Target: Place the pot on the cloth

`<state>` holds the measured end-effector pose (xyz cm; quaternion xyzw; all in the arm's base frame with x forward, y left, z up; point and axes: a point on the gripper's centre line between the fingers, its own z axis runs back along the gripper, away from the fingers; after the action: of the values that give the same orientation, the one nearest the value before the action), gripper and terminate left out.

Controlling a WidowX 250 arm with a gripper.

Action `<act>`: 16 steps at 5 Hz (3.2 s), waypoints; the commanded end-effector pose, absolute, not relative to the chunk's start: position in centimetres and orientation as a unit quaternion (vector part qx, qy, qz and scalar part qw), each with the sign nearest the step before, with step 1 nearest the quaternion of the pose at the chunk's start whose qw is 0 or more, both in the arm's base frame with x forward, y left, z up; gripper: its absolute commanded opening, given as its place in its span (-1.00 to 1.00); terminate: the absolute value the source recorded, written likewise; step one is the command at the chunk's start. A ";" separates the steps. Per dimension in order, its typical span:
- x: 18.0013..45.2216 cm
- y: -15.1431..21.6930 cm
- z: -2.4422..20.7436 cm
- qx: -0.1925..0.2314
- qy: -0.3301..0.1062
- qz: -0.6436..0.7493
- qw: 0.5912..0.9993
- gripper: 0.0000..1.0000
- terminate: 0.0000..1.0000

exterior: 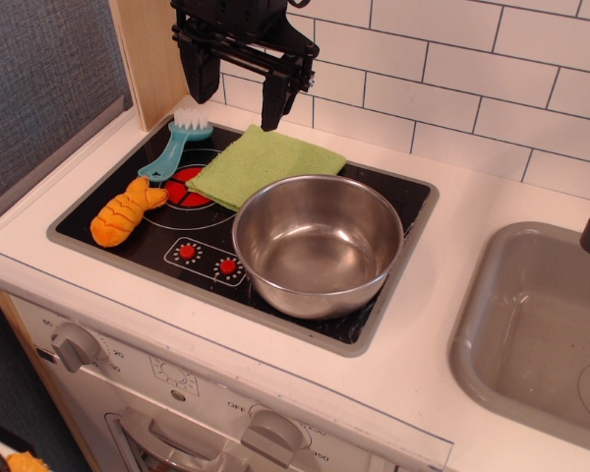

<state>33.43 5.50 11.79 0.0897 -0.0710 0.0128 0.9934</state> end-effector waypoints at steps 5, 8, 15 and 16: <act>29.5 4.7 6.5 0.007 -0.062 0.064 0.996 1.00 -1.00; 29.5 4.2 4.2 0.032 -0.034 0.048 0.998 -1.00 -1.00; 34.9 7.8 10.1 0.045 -0.060 0.083 0.994 -1.00 -1.00; 36.3 10.6 8.8 0.053 -0.048 0.108 0.992 -1.00 -1.00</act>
<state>36.14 10.36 6.53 0.0503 -0.0190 0.1043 0.9931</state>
